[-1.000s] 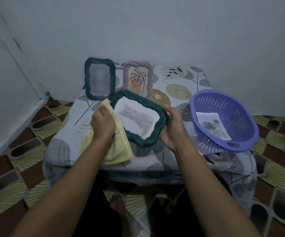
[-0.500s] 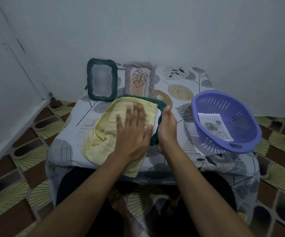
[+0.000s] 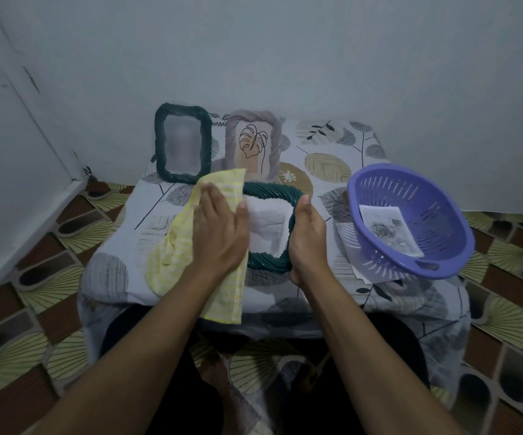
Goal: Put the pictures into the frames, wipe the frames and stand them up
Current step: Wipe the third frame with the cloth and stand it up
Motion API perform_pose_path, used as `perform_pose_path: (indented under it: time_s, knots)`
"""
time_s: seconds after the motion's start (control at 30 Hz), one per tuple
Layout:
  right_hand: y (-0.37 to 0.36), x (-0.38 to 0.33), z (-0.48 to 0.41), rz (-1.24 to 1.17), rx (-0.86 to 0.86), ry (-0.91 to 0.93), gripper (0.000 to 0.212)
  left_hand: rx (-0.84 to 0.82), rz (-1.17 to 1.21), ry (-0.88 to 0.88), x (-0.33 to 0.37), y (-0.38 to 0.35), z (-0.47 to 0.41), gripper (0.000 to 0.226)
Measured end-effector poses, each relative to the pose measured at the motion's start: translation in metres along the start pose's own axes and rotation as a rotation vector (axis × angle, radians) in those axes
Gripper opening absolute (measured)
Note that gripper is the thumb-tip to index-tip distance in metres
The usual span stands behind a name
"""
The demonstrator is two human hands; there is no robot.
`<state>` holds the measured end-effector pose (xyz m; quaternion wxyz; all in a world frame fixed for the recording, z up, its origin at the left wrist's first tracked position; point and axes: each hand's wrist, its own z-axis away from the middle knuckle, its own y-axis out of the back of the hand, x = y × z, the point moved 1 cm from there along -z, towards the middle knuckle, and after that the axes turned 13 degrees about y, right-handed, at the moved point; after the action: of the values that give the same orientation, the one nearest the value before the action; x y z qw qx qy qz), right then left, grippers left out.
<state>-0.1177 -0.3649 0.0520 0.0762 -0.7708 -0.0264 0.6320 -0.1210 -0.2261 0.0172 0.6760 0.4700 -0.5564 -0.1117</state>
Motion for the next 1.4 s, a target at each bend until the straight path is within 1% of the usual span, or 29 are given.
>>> perform_pose_path:
  time_s: [0.07, 0.13, 0.2, 0.23, 0.27, 0.33, 0.43, 0.5, 0.53, 0.6, 0.63, 0.67, 0.73, 0.83, 0.87, 0.93, 1.0, 1.07, 1.17, 1.23, 1.27, 1.33, 1.4]
  knots:
    - [0.004, 0.002, -0.005, 0.026, 0.007, 0.015, 0.040, -0.079, -0.088, -0.139, -0.005, -0.011, 0.014, 0.084]
    - [0.008, 0.003, -0.009, 0.031, 0.031, 0.012, 0.039, -0.154, -0.091, -0.306, -0.012, -0.018, 0.028, 0.080]
    - [0.011, 0.003, -0.009, 0.013, 0.048, 0.004, 0.036, -0.150, -0.086, -0.407, -0.021, -0.019, 0.032, 0.076]
    - [0.011, 0.003, -0.008, 0.004, 0.042, -0.011, 0.040, -0.111, -0.095, -0.407, -0.024, -0.018, 0.029, 0.075]
    - [0.011, 0.004, -0.007, -0.002, 0.034, -0.024, 0.042, -0.059, -0.100, -0.366, -0.027, -0.017, 0.025, 0.074]
    - [0.012, 0.003, -0.004, -0.010, 0.002, -0.022, 0.036, 0.041, -0.070, -0.211, -0.028, -0.012, 0.012, 0.075]
    - [0.012, 0.003, -0.004, -0.019, -0.025, -0.016, 0.034, 0.039, 0.082, 0.018, -0.019, 0.004, -0.009, 0.076]
    - [0.008, 0.005, -0.001, -0.032, -0.044, -0.030, 0.043, 0.068, 0.102, 0.075, -0.009, 0.016, -0.018, 0.071]
    - [0.007, 0.006, 0.001, -0.032, -0.050, -0.036, 0.045, 0.099, 0.082, 0.066, -0.005, 0.019, -0.020, 0.071]
    - [0.005, 0.008, 0.002, -0.034, -0.030, -0.019, 0.033, 0.147, 0.015, 0.013, 0.005, 0.022, -0.018, 0.073]
    - [0.004, 0.009, 0.002, -0.028, -0.034, -0.007, 0.033, 0.154, -0.029, -0.013, 0.008, 0.022, -0.015, 0.075]
    - [0.004, 0.011, 0.000, -0.028, -0.050, -0.010, 0.039, 0.147, -0.073, -0.047, 0.010, 0.019, -0.010, 0.076]
    - [0.003, 0.011, 0.000, -0.012, -0.045, -0.001, 0.048, 0.090, -0.143, -0.164, 0.013, 0.011, 0.003, 0.078]
    - [0.004, 0.012, -0.003, -0.024, 0.004, -0.031, 0.047, -0.050, -0.240, -0.432, 0.015, -0.005, 0.021, 0.076]
    - [0.006, 0.012, -0.004, -0.059, 0.025, -0.044, 0.046, -0.067, -0.282, -0.506, 0.013, -0.010, 0.024, 0.074]
    - [0.010, 0.010, -0.007, -0.069, 0.043, -0.047, 0.045, -0.052, -0.346, -0.582, 0.005, -0.013, 0.026, 0.069]
    - [0.015, 0.009, -0.008, -0.024, 0.023, -0.040, 0.044, -0.008, -0.385, -0.554, -0.005, -0.009, 0.020, 0.067]
    - [0.019, 0.006, -0.008, 0.018, 0.004, -0.045, 0.043, 0.036, -0.376, -0.419, -0.015, -0.001, 0.006, 0.068]
    - [0.023, 0.006, -0.013, 0.015, -0.029, -0.034, 0.055, 0.046, -0.291, -0.214, -0.019, 0.013, -0.015, 0.076]
    - [0.020, 0.004, -0.015, 0.006, -0.100, -0.036, 0.052, 0.066, -0.206, -0.160, -0.013, 0.020, -0.020, 0.079]
    - [0.019, 0.004, -0.017, 0.006, -0.142, -0.037, 0.052, 0.094, -0.180, -0.171, -0.008, 0.022, -0.020, 0.078]
    - [0.017, 0.000, -0.018, 0.008, -0.247, -0.061, 0.054, 0.150, -0.211, -0.274, 0.001, 0.024, -0.013, 0.069]
    - [0.021, -0.002, -0.023, 0.044, -0.332, -0.090, 0.052, 0.157, -0.243, -0.371, 0.007, 0.021, -0.003, 0.060]
